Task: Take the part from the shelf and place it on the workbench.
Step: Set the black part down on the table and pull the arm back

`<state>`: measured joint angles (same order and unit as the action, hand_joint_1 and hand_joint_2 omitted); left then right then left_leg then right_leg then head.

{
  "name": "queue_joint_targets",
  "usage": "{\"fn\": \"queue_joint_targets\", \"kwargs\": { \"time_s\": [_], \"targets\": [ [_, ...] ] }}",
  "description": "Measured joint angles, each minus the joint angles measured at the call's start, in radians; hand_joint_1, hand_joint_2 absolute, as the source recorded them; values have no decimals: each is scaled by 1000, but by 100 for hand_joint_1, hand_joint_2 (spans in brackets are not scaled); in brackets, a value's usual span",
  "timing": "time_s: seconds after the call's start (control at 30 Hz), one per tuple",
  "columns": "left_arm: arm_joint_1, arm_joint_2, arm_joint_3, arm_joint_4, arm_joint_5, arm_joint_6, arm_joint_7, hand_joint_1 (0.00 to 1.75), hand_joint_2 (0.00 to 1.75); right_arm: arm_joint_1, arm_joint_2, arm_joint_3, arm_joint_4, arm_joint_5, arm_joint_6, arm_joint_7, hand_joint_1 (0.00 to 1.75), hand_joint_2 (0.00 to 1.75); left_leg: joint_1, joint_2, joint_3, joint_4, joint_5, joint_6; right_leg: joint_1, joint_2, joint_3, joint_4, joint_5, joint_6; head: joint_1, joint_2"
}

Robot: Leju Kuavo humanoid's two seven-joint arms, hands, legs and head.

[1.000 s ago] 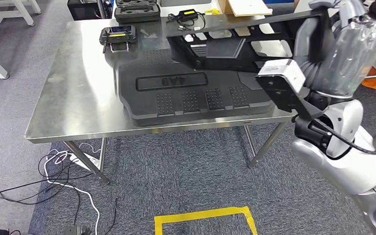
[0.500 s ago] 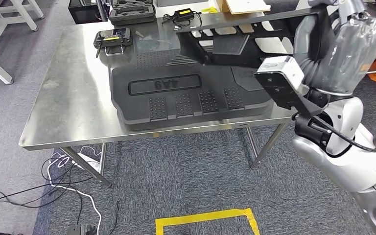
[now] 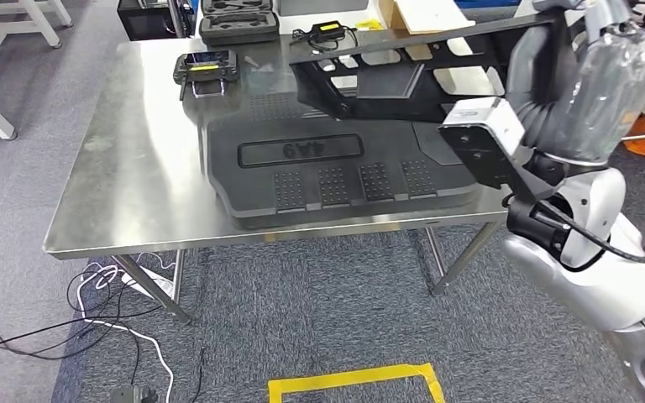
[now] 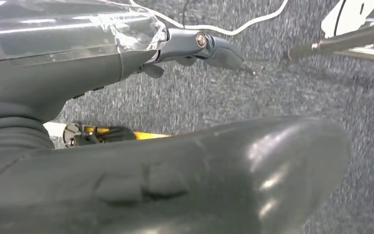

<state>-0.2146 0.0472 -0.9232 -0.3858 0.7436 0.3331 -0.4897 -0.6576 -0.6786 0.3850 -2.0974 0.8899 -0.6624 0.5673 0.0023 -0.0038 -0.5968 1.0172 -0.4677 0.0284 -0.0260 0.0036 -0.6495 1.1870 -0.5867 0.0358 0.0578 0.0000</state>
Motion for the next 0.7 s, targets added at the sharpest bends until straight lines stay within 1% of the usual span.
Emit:
{"fn": "queue_joint_targets", "kwargs": {
  "time_s": [0.03,0.07,0.1,0.13,0.17,0.2,0.23,0.27,0.3,0.33,0.4,0.43,0.47,0.5,0.53,0.57,0.6,0.63,0.67,0.7],
  "targets": [
    [0,0,0,0,0,0,0,0,0,2,0,0,0,0,0,0,175,175,-1,0,1,1,-2,3,0,0,-35,62,-22,2,2,0],
    [1,0,0,0,-1,0,0,0,0,5,0,0,0,0,0,0,175,175,-2,0,2,2,-4,5,1,0,-61,105,-28,3,3,0],
    [1,-1,0,0,-1,0,0,0,0,7,0,0,0,0,0,0,175,175,-3,0,4,3,-7,5,1,0,-72,113,-15,3,4,0],
    [1,-1,0,0,-2,0,0,0,0,8,0,0,0,0,0,0,175,175,-3,-1,6,6,-11,5,1,0,-64,84,16,2,5,0],
    [1,-1,0,0,-2,-1,0,0,0,9,0,-1,0,0,0,0,175,175,-3,-2,10,9,-16,3,1,0,-41,23,58,-1,7,0],
    [1,-1,0,0,-4,-1,0,0,0,9,0,-1,0,0,-1,0,175,175,-4,-3,11,13,-21,0,1,-1,-15,-39,88,-3,8,0],
    [0,-1,0,0,-5,-1,1,0,0,8,0,-1,0,1,-1,0,175,175,-5,-4,11,18,-26,-4,3,-1,6,-91,107,-7,9,0],
    [0,-1,0,0,-7,-1,1,0,0,8,0,-2,0,1,-1,0,175,175,-7,-4,11,22,-30,-8,5,0,18,-121,114,-10,9,0],
    [1,-1,0,0,-9,-1,2,0,0,9,0,-3,0,1,-2,0,175,175,-8,-4,10,23,-31,-12,8,1,21,-129,109,-14,8,0],
    [1,-1,0,0,-10,-1,3,0,0,10,0,-3,0,1,-2,0,175,175,-9,-4,10,23,-32,-16,9,2,21,-132,109,-18,6,0],
    [0,-1,0,0,-11,-1,4,0,0,13,0,-4,0,1,-2,0,175,175,-9,-4,13,26,-39,-26,5,2,25,-136,109,-26,3,0],
    [0,-1,0,0,-11,-2,4,0,0,13,0,-5,0,1,-2,0,175,175,-9,-3,11,39,-49,-32,2,1,28,-139,109,-30,1,0],
    [-1,-1,0,0,-12,-2,4,0,0,14,0,-5,0,1,-2,0,175,175,-7,-2,-3,72,-68,-38,1,0,31,-141,109,-34,-2,0],
    [0,-1,0,0,-12,-2,5,0,0,14,0,-6,0,2,-2,0,175,175,-3,-2,-24,122,-93,-43,1,-1,34,-142,107,-37,-5,0],
    [1,-1,0,0,-12,-2,5,0,0,14,0,-6,0,2,-2,0,175,175,-1,-2,-57,185,-119,-47,1,-2,36,-142,106,-40,-7,0],
    [2,-1,0,0,-11,-2,5,0,0,15,0,-7,0,2,-2,0,175,175,2,-1,-91,247,-139,-51,1,-2,37,-142,104,-42,-8,0],
    [4,-1,0,0,-11,-2,5,0,0,17,0,-7,0,1,-2,0,175,175,4,-1,-113,281,-141,-53,1,-2,39,-142,102,-42,-8,0],
    [5,-1,0,0,-10,-2,5,0,0,19,0,-7,0,1,-2,0,175,175,5,-1,-122,287,-128,-55,1,-2,41,-141,100,-42,-9,0],
    [6,-1,0,0,-10,-2,5,0,0,21,0,-7,0,0,-2,0,175,175,6,-1,-109,247,-96,-54,1,-1,45,-141,97,-41,-9,0],
    [6,-1,0,0,-9,-2,5,0,0,22,0,-7,0,0,-2,0,175,175,7,-1,-82,180,-56,-52,1,0,50,-141,94,-39,-10,0]
  ]
}}
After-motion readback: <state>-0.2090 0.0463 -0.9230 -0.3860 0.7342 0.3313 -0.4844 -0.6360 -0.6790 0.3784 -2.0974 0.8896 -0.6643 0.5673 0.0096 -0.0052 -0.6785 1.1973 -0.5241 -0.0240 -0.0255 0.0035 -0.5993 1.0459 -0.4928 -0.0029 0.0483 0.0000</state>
